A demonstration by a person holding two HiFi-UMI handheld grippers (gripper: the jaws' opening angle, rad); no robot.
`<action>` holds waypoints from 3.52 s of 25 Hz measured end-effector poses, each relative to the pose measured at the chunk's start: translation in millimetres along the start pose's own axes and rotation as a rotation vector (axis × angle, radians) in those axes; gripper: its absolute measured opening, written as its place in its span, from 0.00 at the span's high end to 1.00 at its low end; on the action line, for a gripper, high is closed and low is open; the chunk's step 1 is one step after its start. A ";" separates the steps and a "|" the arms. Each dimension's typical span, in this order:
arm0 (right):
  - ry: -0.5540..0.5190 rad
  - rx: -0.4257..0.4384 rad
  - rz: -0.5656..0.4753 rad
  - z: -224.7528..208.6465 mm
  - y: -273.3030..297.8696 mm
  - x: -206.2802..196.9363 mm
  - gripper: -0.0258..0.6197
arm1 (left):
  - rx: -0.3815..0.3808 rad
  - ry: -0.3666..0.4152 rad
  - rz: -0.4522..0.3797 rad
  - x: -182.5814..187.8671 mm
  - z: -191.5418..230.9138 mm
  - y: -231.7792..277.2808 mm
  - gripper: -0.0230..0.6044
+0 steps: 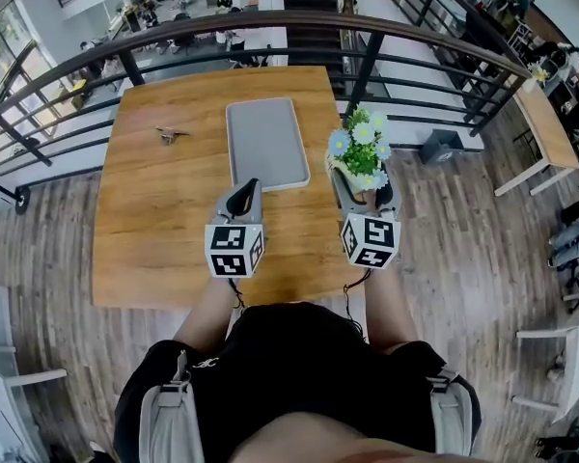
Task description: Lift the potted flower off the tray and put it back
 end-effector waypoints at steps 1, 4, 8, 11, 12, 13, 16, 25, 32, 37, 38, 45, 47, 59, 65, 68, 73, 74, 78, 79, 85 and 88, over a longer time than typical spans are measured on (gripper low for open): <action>0.001 -0.008 0.001 -4.7 -3.5 -0.1 0.32 | -0.007 0.002 0.004 -0.8 -4.4 1.5 0.94; 0.004 -0.019 -0.001 -13.8 -10.1 1.7 0.32 | -0.021 0.006 0.014 -1.5 -13.8 4.6 0.94; 0.008 -0.028 -0.002 -21.6 -15.2 2.6 0.32 | -0.029 0.014 0.018 0.4 -21.7 7.4 0.94; 0.010 -0.030 -0.002 -24.1 -16.2 -0.7 0.32 | -0.031 0.019 0.023 -2.0 -24.5 8.8 0.94; 0.011 -0.028 -0.003 -23.7 -15.6 -1.8 0.32 | -0.030 0.021 0.025 -3.1 -24.4 9.0 0.94; 0.010 -0.025 -0.003 -23.1 -14.5 -2.6 0.32 | -0.029 0.023 0.027 -3.9 -24.1 9.2 0.94; 0.011 -0.015 -0.004 -19.2 -8.7 -4.7 0.32 | -0.022 0.028 0.029 -4.1 -20.4 9.2 0.94; 0.038 0.055 0.005 18.8 27.4 -17.5 0.32 | 0.060 0.029 0.044 -5.9 18.8 -9.7 0.94; 0.063 0.118 0.042 61.7 67.4 -41.4 0.32 | 0.164 0.014 0.061 -14.8 67.6 -34.7 0.94; 0.072 0.153 0.090 91.5 96.6 -75.6 0.32 | 0.234 0.000 0.085 -28.5 108.5 -47.2 0.94; 0.074 0.155 0.099 96.7 104.0 -82.6 0.32 | 0.247 -0.003 0.091 -31.4 117.5 -48.9 0.94; 0.073 0.146 0.186 125.0 156.3 -136.9 0.32 | 0.311 -0.036 0.150 -56.7 176.7 -52.7 0.94; 0.064 0.137 0.214 129.4 171.0 -153.3 0.32 | 0.318 -0.047 0.172 -64.2 191.1 -49.8 0.94; 0.003 0.063 0.374 135.2 223.3 -251.0 0.32 | 0.321 -0.094 0.289 -115.3 242.6 -31.9 0.94; 0.006 0.057 0.445 134.5 214.7 -284.7 0.32 | 0.314 -0.089 0.306 -119.6 238.4 -27.2 0.94; -0.002 0.057 0.471 134.3 207.4 -297.2 0.32 | 0.312 -0.082 0.306 -118.9 234.0 -26.7 0.94; -0.014 0.088 0.533 133.8 196.2 -317.5 0.33 | 0.313 -0.075 0.292 -115.2 224.7 -30.9 0.94; -0.016 0.102 0.543 134.2 195.1 -321.1 0.34 | 0.318 -0.072 0.288 -113.8 222.8 -32.5 0.94; -0.002 0.137 0.538 133.1 197.0 -323.1 0.34 | 0.327 -0.064 0.278 -108.2 211.5 -36.5 0.94; 0.019 0.141 0.529 132.3 196.8 -322.4 0.34 | 0.328 -0.062 0.276 -106.4 207.8 -37.5 0.94; 0.225 0.139 0.519 120.4 167.1 -308.6 0.33 | 0.321 -0.042 0.241 -85.7 182.4 -42.7 0.94; 0.243 0.177 0.497 119.1 147.0 -288.1 0.33 | 0.317 -0.041 0.224 -79.7 168.9 -45.5 0.94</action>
Point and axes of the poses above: the fingertips, and each gripper's own axes: y forward along the fingers, z to its left, x out of its top, the point moved 1 cm from there along -y, backward along the fingers, and after that the axes turned 7 degrees about -z, right-handed, at the moved point
